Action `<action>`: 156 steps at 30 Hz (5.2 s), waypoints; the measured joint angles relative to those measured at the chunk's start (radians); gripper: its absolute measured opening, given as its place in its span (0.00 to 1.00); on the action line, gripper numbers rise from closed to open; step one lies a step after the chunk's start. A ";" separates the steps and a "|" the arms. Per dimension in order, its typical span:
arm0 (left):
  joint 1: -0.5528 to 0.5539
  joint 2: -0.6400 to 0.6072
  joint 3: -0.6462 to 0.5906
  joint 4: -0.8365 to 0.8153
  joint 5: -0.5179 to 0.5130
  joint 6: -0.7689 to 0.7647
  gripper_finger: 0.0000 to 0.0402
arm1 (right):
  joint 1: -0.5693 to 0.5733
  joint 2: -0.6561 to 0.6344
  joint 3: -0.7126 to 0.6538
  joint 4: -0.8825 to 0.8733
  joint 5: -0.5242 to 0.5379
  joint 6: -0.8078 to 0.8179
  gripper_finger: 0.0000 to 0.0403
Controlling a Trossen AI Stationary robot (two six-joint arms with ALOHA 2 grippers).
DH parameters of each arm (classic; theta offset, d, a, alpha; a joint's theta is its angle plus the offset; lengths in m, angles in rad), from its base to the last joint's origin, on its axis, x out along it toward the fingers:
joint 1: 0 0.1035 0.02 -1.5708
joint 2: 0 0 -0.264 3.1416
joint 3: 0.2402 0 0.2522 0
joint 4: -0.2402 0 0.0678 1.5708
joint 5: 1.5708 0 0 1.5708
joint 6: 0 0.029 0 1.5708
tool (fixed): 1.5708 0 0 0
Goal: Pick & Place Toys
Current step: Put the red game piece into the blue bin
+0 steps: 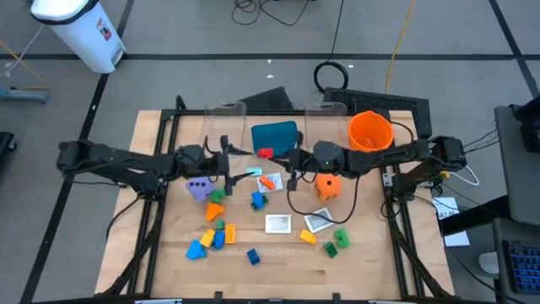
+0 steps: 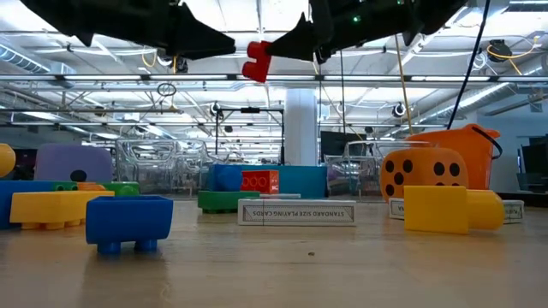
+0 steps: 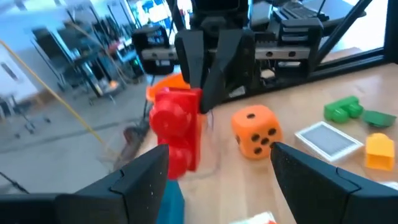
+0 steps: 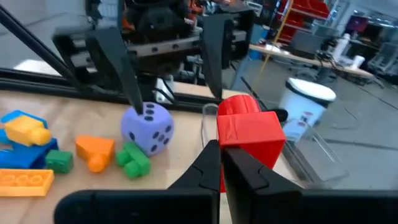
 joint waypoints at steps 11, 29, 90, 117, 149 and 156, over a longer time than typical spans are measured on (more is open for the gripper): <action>0.025 0.008 0.000 0.070 0.000 0.025 0.72 | -0.013 0.000 0.000 0.045 -0.123 0.008 0.00; 0.068 0.055 0.010 0.141 0.156 -0.031 0.72 | -0.013 0.000 0.000 0.099 -0.157 0.020 0.00; 0.125 -0.067 0.151 -0.352 -0.020 0.048 0.39 | -0.012 0.001 0.001 0.052 -0.153 -0.016 0.47; 0.304 0.208 0.335 -0.540 0.036 0.014 0.34 | 0.021 0.010 -0.249 0.213 -0.153 0.083 0.45; 0.449 0.726 0.817 -0.923 0.159 0.108 0.34 | 0.032 -0.180 -0.257 -0.116 0.267 -0.025 0.45; 0.455 0.789 0.843 -0.979 0.156 0.132 0.42 | 0.014 -0.179 -0.257 -0.125 0.267 -0.018 0.45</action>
